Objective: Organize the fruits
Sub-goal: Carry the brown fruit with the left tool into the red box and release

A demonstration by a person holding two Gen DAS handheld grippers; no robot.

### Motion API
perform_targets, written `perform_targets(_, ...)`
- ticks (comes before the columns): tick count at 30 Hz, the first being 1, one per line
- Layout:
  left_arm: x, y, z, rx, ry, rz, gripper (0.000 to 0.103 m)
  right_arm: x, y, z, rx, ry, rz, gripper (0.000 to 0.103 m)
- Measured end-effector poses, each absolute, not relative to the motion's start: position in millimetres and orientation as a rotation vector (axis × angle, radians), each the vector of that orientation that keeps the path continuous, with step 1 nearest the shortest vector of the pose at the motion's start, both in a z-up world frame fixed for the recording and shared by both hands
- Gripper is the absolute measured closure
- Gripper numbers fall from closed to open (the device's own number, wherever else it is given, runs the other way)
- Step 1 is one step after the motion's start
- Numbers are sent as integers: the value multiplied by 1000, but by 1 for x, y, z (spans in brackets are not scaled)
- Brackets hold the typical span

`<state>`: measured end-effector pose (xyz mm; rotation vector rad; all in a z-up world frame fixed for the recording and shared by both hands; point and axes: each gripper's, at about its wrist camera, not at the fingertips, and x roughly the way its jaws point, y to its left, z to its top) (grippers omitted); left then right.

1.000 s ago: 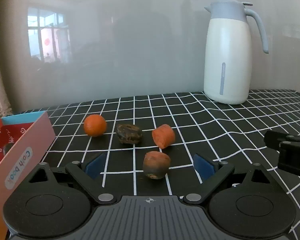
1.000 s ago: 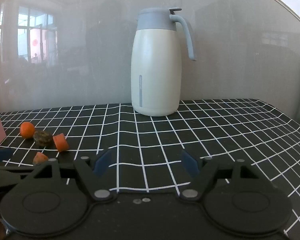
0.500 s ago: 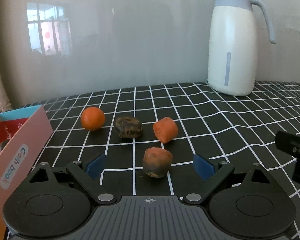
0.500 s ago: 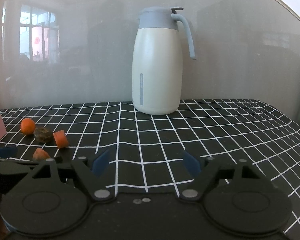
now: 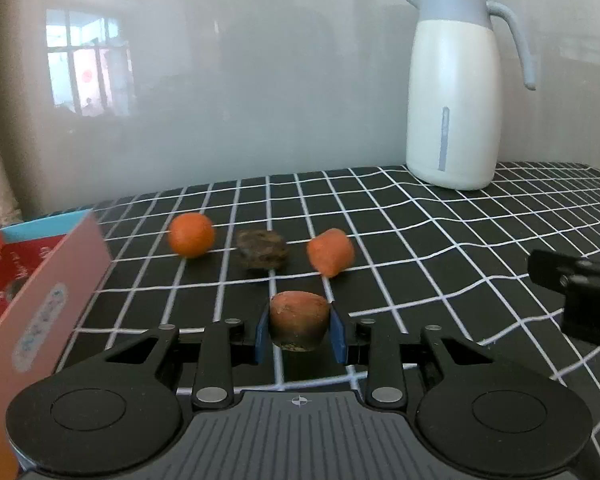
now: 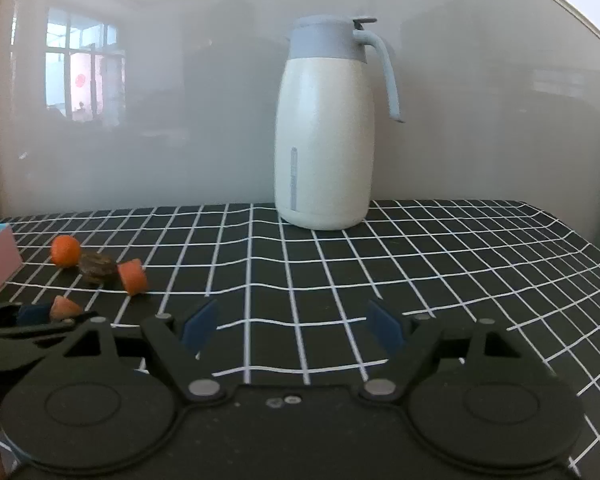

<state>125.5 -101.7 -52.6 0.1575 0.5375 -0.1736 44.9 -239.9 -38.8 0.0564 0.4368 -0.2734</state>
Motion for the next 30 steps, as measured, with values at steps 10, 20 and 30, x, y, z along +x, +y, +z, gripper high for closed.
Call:
perform_targets(10, 80, -56, -19, 130, 451, -118, 71, 26, -213, -30, 52, 416, -224, 22)
perform_targets(20, 60, 7, -3, 122, 404, -23, 71, 23, -178, -26, 49, 396, -185, 22)
perform_targets(30, 60, 67, 6, 61, 382, 76, 71, 25, -145, -30, 11, 400, -156, 22)
